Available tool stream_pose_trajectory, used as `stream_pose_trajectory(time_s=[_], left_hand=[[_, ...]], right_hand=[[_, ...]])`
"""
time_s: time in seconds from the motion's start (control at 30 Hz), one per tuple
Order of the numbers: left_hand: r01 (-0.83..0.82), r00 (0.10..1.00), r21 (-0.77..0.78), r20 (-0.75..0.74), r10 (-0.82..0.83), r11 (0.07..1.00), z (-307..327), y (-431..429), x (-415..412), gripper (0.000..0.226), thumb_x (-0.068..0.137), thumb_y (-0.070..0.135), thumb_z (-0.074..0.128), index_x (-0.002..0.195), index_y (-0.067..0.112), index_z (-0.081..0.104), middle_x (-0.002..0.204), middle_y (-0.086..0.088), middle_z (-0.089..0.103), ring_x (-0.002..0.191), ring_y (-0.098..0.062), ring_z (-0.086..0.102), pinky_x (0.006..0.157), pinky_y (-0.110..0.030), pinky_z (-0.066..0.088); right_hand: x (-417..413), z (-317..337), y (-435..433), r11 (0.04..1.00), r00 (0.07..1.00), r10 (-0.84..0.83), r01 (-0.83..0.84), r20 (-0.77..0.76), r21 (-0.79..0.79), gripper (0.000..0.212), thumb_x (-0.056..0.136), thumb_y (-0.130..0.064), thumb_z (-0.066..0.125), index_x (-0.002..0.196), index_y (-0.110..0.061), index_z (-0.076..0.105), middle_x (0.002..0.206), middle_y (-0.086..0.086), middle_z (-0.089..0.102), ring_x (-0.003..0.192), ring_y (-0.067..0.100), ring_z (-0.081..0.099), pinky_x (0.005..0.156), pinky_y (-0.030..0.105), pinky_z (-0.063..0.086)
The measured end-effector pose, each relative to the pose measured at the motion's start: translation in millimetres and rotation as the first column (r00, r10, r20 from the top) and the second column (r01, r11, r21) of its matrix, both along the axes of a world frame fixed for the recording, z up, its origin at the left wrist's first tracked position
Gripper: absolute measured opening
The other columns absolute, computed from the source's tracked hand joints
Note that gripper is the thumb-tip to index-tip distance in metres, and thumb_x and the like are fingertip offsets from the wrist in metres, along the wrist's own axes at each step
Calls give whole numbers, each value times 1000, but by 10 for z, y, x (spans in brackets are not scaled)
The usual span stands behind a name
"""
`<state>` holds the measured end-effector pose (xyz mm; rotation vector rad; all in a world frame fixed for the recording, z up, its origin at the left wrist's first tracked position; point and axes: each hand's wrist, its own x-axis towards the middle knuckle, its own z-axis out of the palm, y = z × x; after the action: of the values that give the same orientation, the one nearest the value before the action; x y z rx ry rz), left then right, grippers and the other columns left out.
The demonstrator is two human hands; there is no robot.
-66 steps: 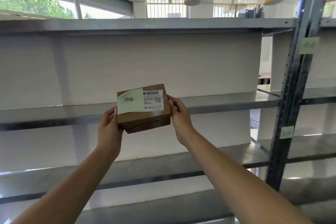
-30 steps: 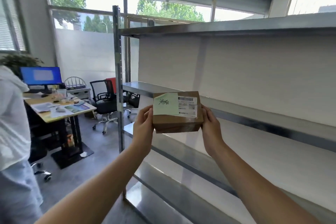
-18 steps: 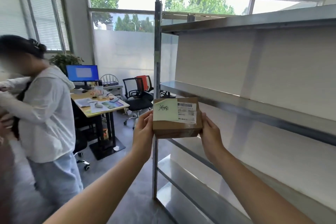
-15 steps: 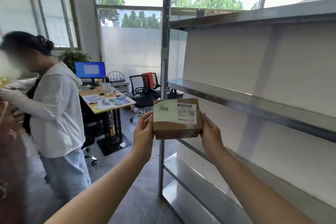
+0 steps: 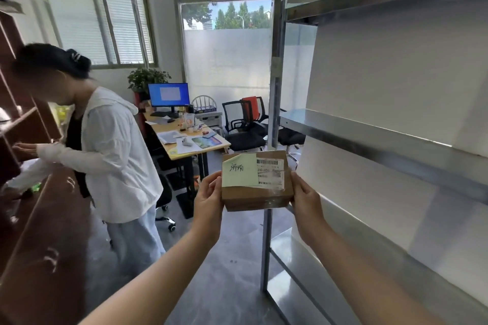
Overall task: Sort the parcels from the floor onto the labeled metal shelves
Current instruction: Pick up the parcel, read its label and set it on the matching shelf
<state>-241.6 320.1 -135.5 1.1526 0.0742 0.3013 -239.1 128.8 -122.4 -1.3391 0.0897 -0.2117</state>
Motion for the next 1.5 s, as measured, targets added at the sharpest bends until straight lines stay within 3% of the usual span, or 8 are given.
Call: stream_pose_trajectory(time_s=[0.13, 0.27, 0.4, 0.57, 0.73, 0.9, 1.27, 1.5], left_hand=[[-47, 999, 27, -19, 47, 999, -41, -17, 356, 16, 104, 20, 53, 111, 26, 67, 109, 0, 75, 106, -26, 65, 95, -55, 49], [-105, 994, 29, -11, 105, 994, -108, -46, 649, 17, 104, 19, 52, 114, 23, 65, 108, -1, 73, 103, -23, 63, 82, -40, 50], [-170, 985, -5, -26, 170, 985, -218, -79, 884, 21, 104, 15, 52, 122, 15, 62, 119, -12, 69, 107, -24, 63, 91, -37, 51], [-223, 974, 7, -38, 223, 975, -344, -87, 1147, 16, 103, 13, 55, 110, 20, 67, 110, -8, 73, 108, -24, 63, 100, -44, 47], [-225, 974, -3, -40, 225, 974, -445, 21, 1387, 16, 103, 12, 54, 110, 19, 67, 103, -4, 74, 101, -22, 64, 87, -34, 50], [-202, 977, -10, -71, 201, 979, -599, 157, 1648, 17, 103, 13, 54, 109, 20, 68, 99, -1, 76, 96, -20, 66, 83, -33, 51], [-46, 996, -30, -76, 43, 999, -597, 828, 2408, 16, 103, 14, 53, 107, 22, 67, 99, 2, 76, 94, -17, 67, 88, -36, 52], [33, 995, -35, -95, -37, 999, -660, 1354, 2791, 17, 103, 15, 54, 106, 21, 69, 96, 1, 78, 94, -20, 66, 79, -33, 52]], right_hand=[[468, -131, -21, 998, 998, 56, -56, 0, -13, 36, 101, -38, 47, 119, -19, 72, 108, 1, 76, 106, 18, 69, 99, 41, 53], [879, -251, -47, 993, 993, 116, -116, -3, -11, 36, 102, -38, 46, 123, -23, 70, 111, 0, 75, 111, 18, 67, 99, 36, 53], [1237, -337, -64, 983, 983, 184, -184, -7, -16, 36, 101, -37, 47, 125, -22, 69, 111, -2, 75, 110, 17, 67, 97, 35, 53], [1571, -451, -28, 979, 978, 206, -206, -24, 5, 34, 101, -37, 48, 121, -22, 71, 107, -2, 77, 108, 17, 68, 95, 31, 52], [1755, -601, 70, 975, 973, 222, -221, -68, 20, 32, 101, -38, 47, 113, -24, 73, 102, -2, 77, 106, 19, 69, 96, 35, 52], [1974, -687, 198, 983, 978, 184, -183, -99, 14, 33, 101, -36, 48, 120, -21, 71, 103, -1, 77, 106, 18, 69, 92, 32, 54], [2500, -738, 826, 999, 993, 38, -41, -113, -29, 33, 99, -38, 49, 122, -25, 70, 109, -1, 76, 111, 19, 67, 102, 40, 50], [2710, -790, 1341, 992, 983, -102, 88, -153, -94, 24, 96, -46, 50, 99, -40, 74, 101, -9, 77, 109, 17, 66, 99, 41, 51]])
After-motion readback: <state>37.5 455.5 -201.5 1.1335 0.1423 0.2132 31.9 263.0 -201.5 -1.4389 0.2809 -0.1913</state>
